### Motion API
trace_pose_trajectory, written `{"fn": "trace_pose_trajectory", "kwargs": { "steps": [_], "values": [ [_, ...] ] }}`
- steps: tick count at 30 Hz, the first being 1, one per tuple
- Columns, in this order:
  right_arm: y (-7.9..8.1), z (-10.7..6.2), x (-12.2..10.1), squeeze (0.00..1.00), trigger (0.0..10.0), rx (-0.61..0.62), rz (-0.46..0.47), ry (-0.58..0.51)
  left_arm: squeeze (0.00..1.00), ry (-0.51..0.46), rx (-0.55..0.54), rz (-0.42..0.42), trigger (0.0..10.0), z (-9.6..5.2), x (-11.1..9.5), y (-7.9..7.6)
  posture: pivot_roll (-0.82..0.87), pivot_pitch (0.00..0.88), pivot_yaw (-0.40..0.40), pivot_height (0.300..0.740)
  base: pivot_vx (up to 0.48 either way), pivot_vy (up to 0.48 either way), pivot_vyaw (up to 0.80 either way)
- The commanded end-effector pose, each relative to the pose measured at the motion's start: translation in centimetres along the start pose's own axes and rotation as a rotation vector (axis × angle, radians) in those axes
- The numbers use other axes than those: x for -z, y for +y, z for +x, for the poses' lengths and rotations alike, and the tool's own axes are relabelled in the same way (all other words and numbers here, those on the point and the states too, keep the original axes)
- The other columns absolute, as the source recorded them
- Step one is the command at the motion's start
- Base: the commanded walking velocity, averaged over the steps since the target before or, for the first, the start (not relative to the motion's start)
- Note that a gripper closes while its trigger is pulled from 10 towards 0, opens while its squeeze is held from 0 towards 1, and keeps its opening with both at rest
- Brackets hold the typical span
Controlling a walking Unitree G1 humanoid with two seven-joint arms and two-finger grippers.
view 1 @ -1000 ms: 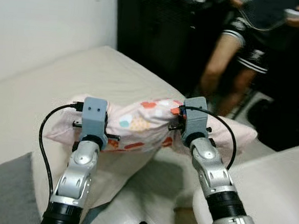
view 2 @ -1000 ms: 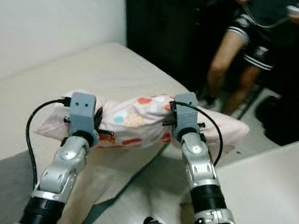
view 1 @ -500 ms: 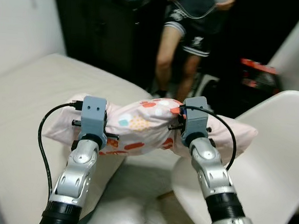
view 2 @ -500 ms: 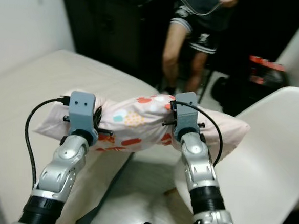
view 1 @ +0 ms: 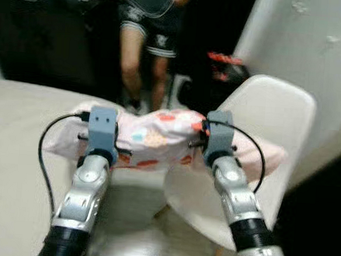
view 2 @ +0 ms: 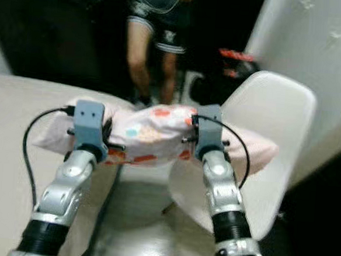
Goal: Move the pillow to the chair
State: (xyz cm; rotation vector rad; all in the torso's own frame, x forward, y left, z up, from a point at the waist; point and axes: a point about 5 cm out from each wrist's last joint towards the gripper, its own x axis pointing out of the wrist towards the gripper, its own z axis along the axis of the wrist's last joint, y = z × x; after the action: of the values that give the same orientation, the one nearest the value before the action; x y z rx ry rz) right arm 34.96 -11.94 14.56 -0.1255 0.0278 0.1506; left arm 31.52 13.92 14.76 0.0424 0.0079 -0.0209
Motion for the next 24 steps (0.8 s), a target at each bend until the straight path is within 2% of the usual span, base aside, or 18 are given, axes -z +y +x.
{"fn": "trace_pose_trajectory", "kwargs": {
  "steps": [1, 16, 24],
  "values": [
    [0.2, 0.1, -0.9, 0.00, 10.0, -0.008, 0.007, -0.047, 0.00, 0.000, 0.023, -0.001, 10.0, -0.2, 0.0, -0.6, 0.00, 0.107, -0.048, 0.740, 0.000, 0.000, -0.80],
    [0.2, -0.1, -0.4, 0.00, 10.0, -0.024, -0.020, -0.030, 0.00, 0.030, 0.033, -0.019, 10.0, -0.8, 1.0, -1.8, -0.02, 0.106, -0.077, 0.740, 0.000, 0.000, -0.80],
    [0.4, -0.1, -0.4, 0.00, 10.0, -0.030, -0.028, -0.029, 0.00, 0.038, 0.028, -0.018, 10.0, -0.7, 1.2, -1.7, -0.03, 0.104, -0.079, 0.740, 0.000, 0.000, -0.80]
  ]
}}
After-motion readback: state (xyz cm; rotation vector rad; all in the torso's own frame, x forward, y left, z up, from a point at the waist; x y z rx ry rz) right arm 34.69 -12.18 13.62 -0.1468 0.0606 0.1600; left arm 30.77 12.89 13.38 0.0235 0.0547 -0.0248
